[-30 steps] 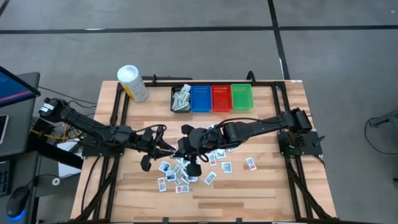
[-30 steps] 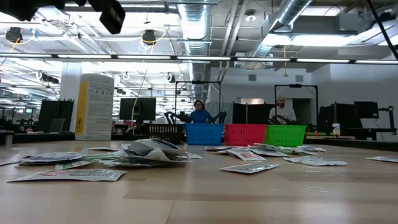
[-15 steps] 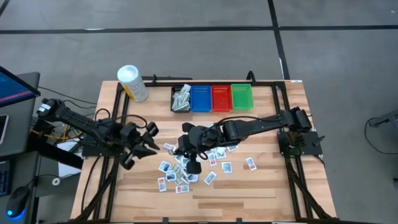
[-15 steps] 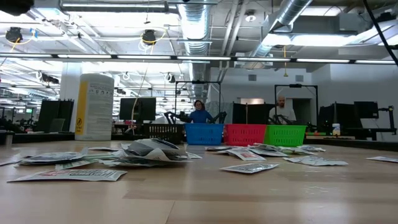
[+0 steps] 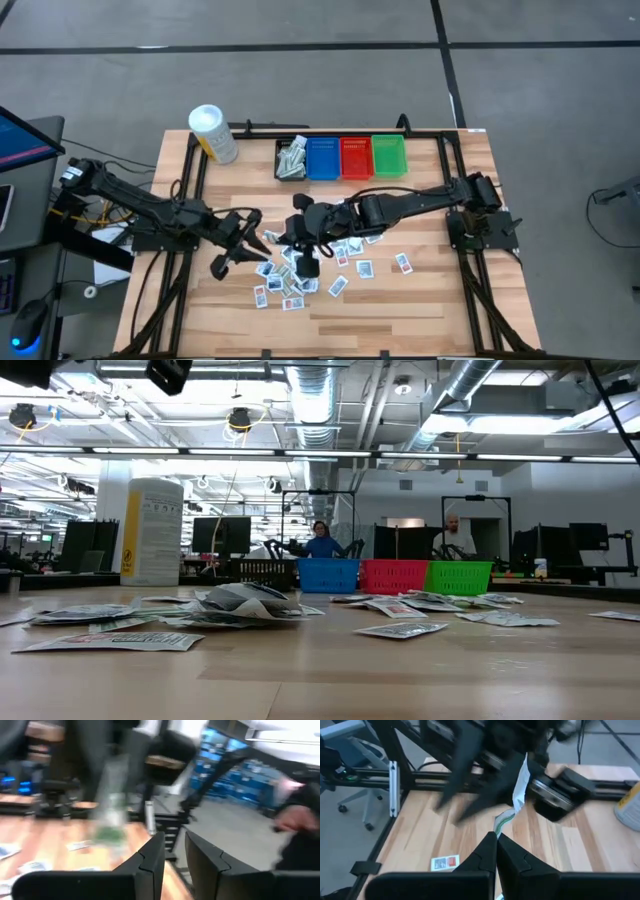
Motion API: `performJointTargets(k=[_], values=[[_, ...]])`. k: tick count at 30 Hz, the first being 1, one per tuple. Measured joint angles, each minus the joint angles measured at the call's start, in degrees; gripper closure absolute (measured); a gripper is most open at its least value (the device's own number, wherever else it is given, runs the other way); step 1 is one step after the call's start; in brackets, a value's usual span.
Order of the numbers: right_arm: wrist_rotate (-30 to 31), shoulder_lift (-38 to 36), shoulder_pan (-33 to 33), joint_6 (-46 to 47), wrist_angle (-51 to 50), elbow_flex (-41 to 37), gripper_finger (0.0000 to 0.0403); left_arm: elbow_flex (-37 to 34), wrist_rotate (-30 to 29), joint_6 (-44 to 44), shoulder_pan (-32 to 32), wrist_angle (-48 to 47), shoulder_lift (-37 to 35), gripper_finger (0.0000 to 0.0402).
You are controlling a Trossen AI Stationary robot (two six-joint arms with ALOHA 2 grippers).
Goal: Pick & Place First Aid Supplies
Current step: Put the green bandage pack in the black bin
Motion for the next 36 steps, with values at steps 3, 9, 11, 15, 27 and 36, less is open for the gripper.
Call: performJointTargets(k=[3, 9, 11, 15, 27, 36], values=[[0.54, 0.00, 0.19, -1.27, 1.03, 0.00, 0.0403, 0.00, -3.11, -0.75, 0.02, 0.03, 1.44, 0.0325], [1.14, 0.00, 0.19, -2.64, 2.09, 0.00, 0.0403, 0.01, -3.20, -4.90, 0.00, 0.39, 3.82, 0.0323], [1.14, 0.00, 0.17, -2.64, 2.07, 0.00, 0.0403, 0.02, -3.21, -4.72, 0.00, 0.53, 4.18, 0.0318], [1.11, 0.00, 0.15, -2.07, 2.03, 0.00, 0.0403, 0.02, -3.24, -3.47, 0.55, 0.95, 4.05, 0.0305], [1.09, 0.00, 0.15, -0.74, 0.38, 0.00, 0.0403, 0.02, -7.97, 3.34, 0.57, 1.21, 3.63, 0.0266], [1.37, 0.00, 0.19, 0.25, -1.54, 0.00, 0.0403, 0.02, -8.52, 4.87, 0.63, -1.44, 3.27, 0.0265]])
